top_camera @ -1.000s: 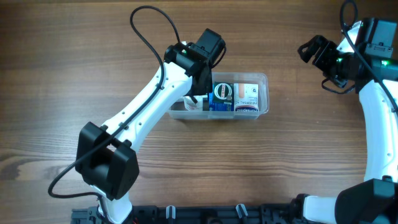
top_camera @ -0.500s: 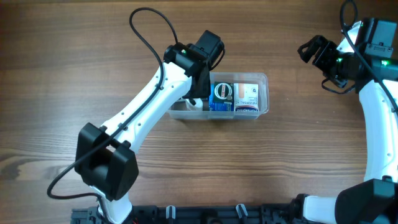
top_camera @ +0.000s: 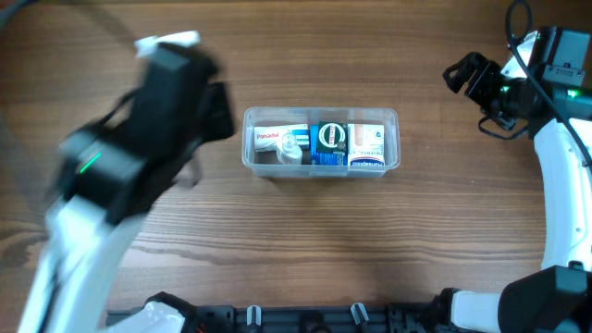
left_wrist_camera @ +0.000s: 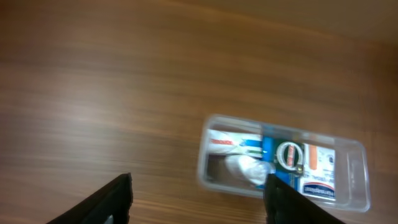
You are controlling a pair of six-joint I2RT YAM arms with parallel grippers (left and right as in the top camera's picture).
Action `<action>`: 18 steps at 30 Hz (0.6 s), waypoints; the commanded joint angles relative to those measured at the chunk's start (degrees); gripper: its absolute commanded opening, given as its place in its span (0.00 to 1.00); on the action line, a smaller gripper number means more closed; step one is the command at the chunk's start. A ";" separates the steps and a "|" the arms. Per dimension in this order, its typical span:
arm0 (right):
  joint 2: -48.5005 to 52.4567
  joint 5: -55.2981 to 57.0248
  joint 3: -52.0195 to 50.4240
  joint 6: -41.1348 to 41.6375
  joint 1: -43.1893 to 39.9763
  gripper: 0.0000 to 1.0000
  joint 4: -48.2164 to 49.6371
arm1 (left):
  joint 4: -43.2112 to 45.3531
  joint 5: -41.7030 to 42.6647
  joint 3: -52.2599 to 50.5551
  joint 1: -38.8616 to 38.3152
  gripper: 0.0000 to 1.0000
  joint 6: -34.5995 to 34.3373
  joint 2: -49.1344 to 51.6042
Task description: Pack container
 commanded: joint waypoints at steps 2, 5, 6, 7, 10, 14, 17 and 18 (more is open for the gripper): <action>-1.36 -0.87 0.04 0.35 0.02 1.00 0.20 | -7.67 -6.14 0.20 2.23 0.82 0.02 -11.26; -1.36 -0.87 0.04 0.33 0.02 1.00 0.20 | -12.96 -9.44 -2.67 2.21 0.82 -4.02 -18.18; -1.36 -0.87 0.04 0.33 0.02 1.00 0.17 | -13.27 -9.38 -4.39 2.21 0.81 -4.15 -20.55; -1.36 -0.87 0.04 0.35 0.02 1.00 0.20 | -13.18 -9.35 -5.90 2.21 0.81 -4.24 -22.25; -1.36 -0.87 0.04 0.35 0.02 1.00 0.17 | -10.80 -9.33 -13.40 2.21 0.80 -5.27 -28.83; -1.36 -0.87 0.04 0.35 0.02 1.00 0.17 | -2.01 -7.37 -27.93 2.21 0.83 -5.38 -37.68; -1.36 -0.87 0.04 0.35 0.02 1.00 0.17 | 4.04 1.68 -37.09 2.21 0.84 -5.38 -41.88; -1.36 -0.87 0.04 0.35 0.02 1.00 0.20 | 4.90 5.11 -39.26 2.21 0.85 -5.38 -42.69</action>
